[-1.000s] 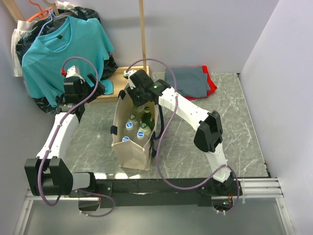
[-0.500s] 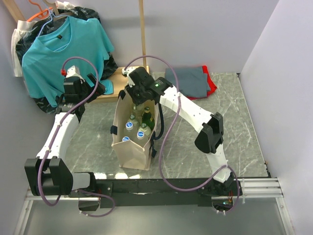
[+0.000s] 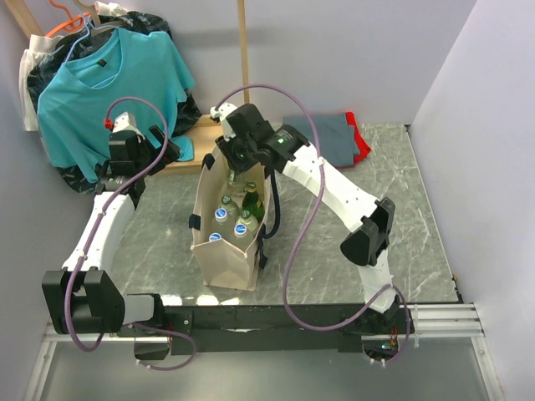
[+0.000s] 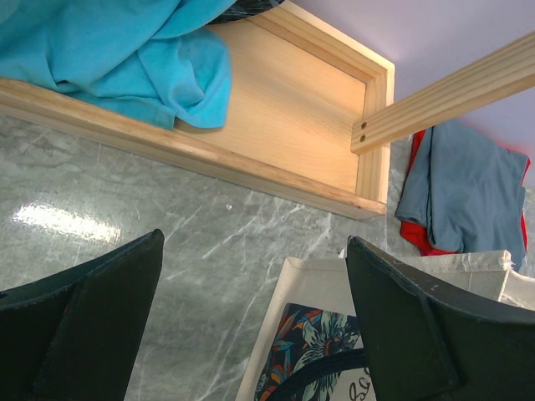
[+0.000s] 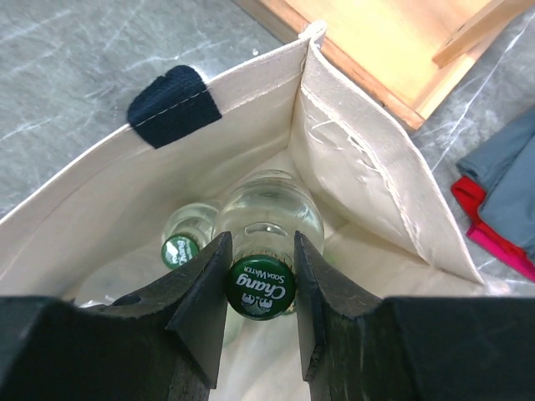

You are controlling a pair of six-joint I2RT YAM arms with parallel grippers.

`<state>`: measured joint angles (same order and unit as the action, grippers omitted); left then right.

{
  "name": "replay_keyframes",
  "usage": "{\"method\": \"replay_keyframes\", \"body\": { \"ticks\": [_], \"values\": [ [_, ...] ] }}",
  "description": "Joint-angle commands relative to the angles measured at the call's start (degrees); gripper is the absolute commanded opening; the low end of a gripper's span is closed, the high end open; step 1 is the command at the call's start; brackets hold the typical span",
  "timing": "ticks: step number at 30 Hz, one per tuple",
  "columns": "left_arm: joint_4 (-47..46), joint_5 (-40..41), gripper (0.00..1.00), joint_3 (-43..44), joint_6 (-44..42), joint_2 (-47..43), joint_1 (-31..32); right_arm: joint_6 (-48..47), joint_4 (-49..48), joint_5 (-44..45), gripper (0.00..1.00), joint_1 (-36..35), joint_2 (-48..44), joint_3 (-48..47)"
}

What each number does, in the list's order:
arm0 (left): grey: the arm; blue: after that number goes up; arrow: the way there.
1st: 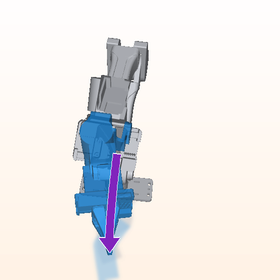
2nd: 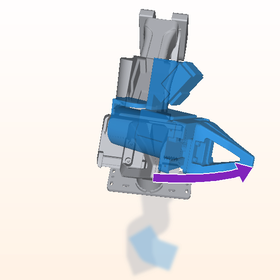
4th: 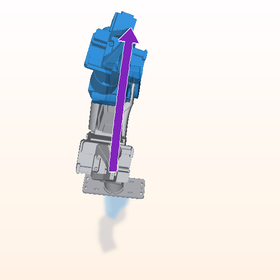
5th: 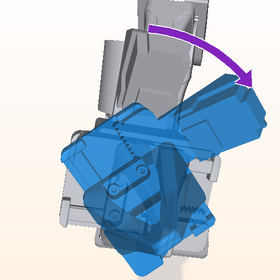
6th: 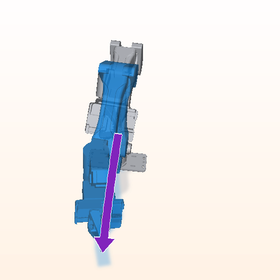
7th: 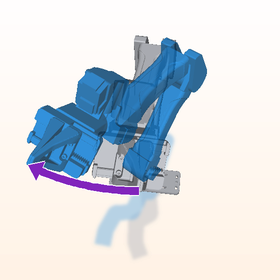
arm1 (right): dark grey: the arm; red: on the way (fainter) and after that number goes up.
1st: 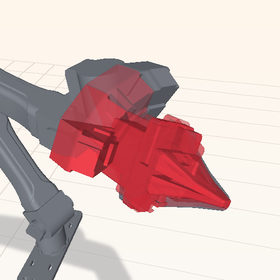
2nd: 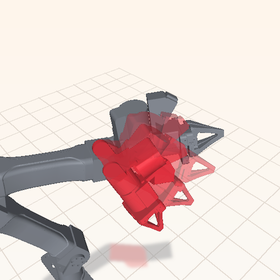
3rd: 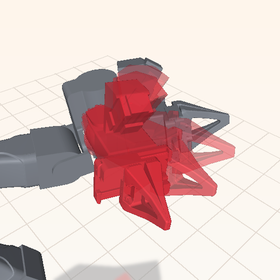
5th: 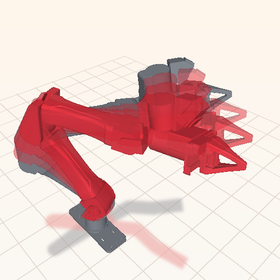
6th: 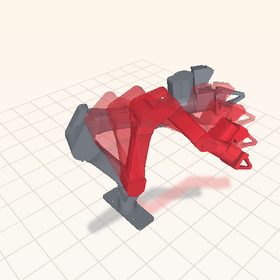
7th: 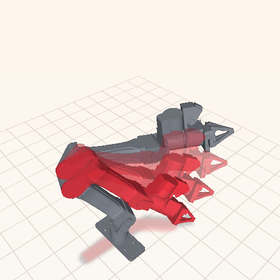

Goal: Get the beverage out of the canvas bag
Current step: Take out the drink from the canvas bag.

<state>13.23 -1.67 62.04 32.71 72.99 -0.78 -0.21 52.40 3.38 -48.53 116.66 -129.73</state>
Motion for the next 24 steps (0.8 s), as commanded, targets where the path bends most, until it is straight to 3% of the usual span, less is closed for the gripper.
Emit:
{"method": "replay_keyframes", "body": {
  "ticks": [1, 24],
  "values": [
    [-0.7, -0.9, 0.96, 0.2, 0.9, -0.7, -0.1, -1.2, -5.1, 0.1, 0.00, -0.6, -7.9, -4.7],
    [-0.9, -1.5, 0.96, 0.6, 1.2, -0.5, 0.0, -2.3, -9.9, 3.0, 0.00, -1.7, -14.1, -5.7]
  ]
}}
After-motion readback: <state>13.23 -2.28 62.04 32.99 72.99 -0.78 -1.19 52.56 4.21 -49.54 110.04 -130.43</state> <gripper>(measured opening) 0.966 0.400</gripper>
